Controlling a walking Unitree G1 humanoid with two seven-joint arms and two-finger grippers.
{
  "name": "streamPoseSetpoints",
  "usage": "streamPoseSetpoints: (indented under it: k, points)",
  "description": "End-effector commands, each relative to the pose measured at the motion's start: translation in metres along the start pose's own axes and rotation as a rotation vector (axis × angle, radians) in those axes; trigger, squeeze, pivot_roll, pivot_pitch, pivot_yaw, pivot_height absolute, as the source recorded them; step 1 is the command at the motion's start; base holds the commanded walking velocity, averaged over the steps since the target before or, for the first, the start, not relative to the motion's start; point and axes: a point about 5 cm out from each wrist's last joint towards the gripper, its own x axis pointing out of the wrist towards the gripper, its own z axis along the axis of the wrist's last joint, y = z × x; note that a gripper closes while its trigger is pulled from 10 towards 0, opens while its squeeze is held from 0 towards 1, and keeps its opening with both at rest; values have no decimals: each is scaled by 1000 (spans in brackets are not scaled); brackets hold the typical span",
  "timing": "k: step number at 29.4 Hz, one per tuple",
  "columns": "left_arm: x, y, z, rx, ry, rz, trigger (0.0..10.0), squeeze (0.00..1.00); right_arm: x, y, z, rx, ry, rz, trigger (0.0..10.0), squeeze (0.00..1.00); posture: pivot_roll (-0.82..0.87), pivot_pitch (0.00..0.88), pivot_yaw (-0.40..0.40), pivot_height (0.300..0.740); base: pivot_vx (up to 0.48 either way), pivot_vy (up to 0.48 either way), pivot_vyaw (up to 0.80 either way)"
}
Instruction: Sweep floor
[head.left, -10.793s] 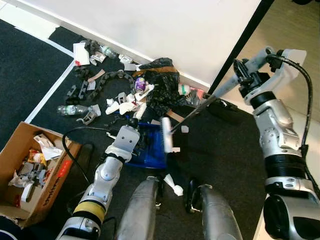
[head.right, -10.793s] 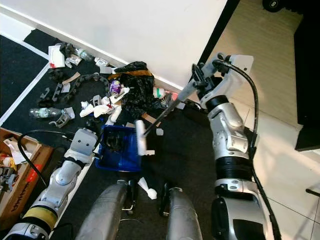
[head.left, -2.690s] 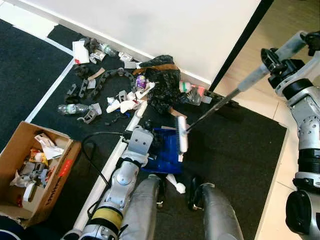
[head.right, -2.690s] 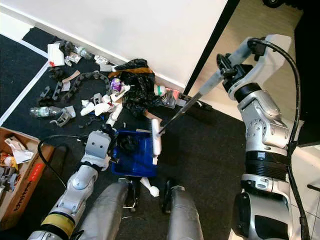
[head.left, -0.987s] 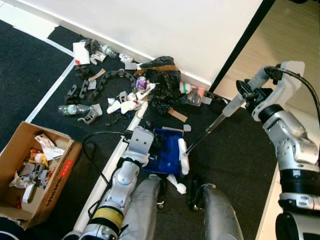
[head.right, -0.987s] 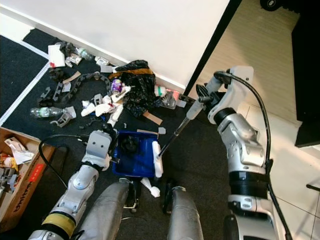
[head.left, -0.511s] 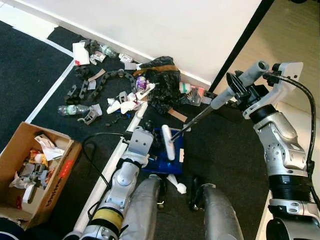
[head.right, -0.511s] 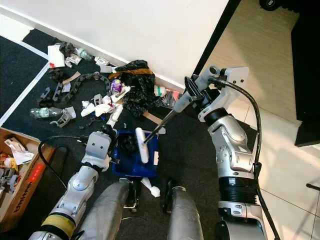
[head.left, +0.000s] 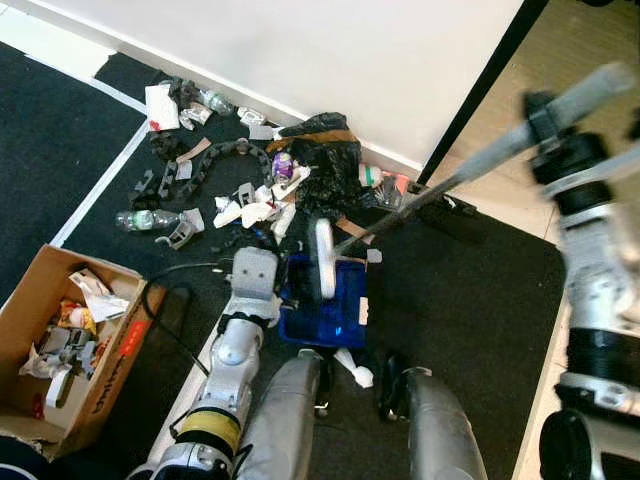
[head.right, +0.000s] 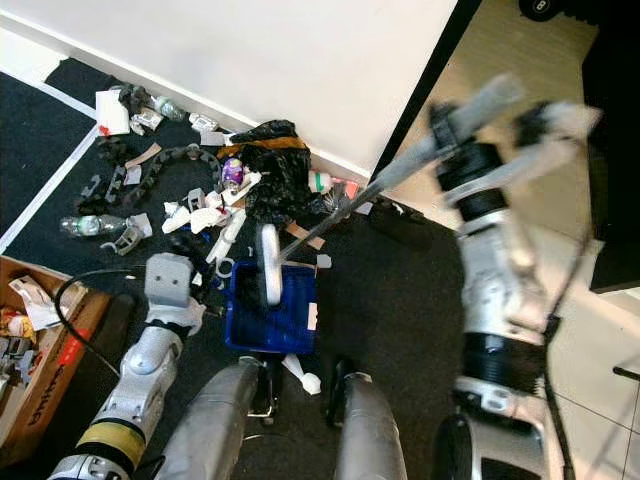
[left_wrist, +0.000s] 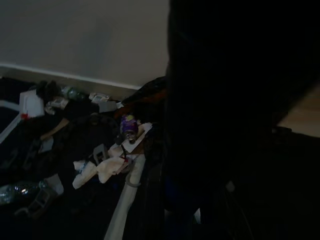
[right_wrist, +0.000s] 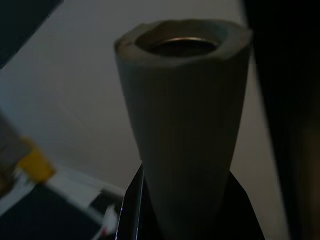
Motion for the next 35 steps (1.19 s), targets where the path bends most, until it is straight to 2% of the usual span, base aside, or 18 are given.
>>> streamPoseSetpoints:
  k: [1, 3, 6, 7, 10, 12, 17, 24, 26, 31, 33, 34, 35]
  points:
    - [-23, -11, -46, -108, 213, -18, 10000, 0, -3, -18, 16, 3, -83, -76, 10000, 0, 70, 310, -63, 740, 0, 0, 0]
    - [-23, -11, -47, -113, 216, -16, 10000, 0, -3, -22, 19, -13, -87, -88, 10000, 0, 70, 310, -63, 740, 0, 0, 0]
    - [-24, -11, -49, -138, 218, -10, 10000, 0, -5, -34, 23, -128, -48, -133, 10000, 0, 70, 307, -67, 740, 0, 0, 0]
    - [-25, -11, -50, -146, 219, -9, 10000, 0, -6, -38, 22, -205, -3, -150, 10000, 0, 70, 307, -67, 740, 0, 0, 0]
    - [-26, -10, -52, -161, 223, -3, 10000, 0, -9, -47, 19, -353, 90, -179, 10000, 0, 68, 305, -71, 740, 0, 0, 0]
    - [-27, -8, -54, -179, 227, 8, 10000, 0, -12, -52, 18, -405, 134, -196, 10000, 0, 68, 305, -71, 740, 0, 0, 0]
    - [-30, -2, -58, -216, 240, 37, 10000, 0, -19, -62, 16, -457, 201, -212, 10000, 0, 64, 304, -75, 740, 0, 0, 0]
    - [-31, 4, -61, -251, 242, 63, 10000, 0, -22, -62, 4, -486, 253, -194, 10000, 0, 61, 302, -76, 740, 0, 0, 0]
    - [-31, 4, -61, -229, 243, 51, 10000, 0, -21, -54, -3, -451, 242, -160, 10000, 0, 62, 303, -76, 740, 0, 0, 0]
    - [-31, 1, -60, -209, 236, 27, 10000, 0, -20, -46, -14, -448, 271, -130, 10000, 0, 63, 306, -76, 740, 0, 0, 0]
    - [-30, 0, -59, -208, 230, 24, 10000, 0, -22, -41, -28, -435, 321, -108, 10000, 0, 63, 306, -76, 740, 0, 0, 0]
    - [-30, 0, -59, -208, 230, 24, 10000, 0, -22, -41, -28, -435, 321, -108, 10000, 0, 63, 306, -76, 740, 0, 0, 0]
    - [-30, -1, -59, -206, 224, 21, 10000, 0, -23, -34, -41, -422, 367, -80, 10000, 0, 69, 313, -79, 740, 0, 0, 0]
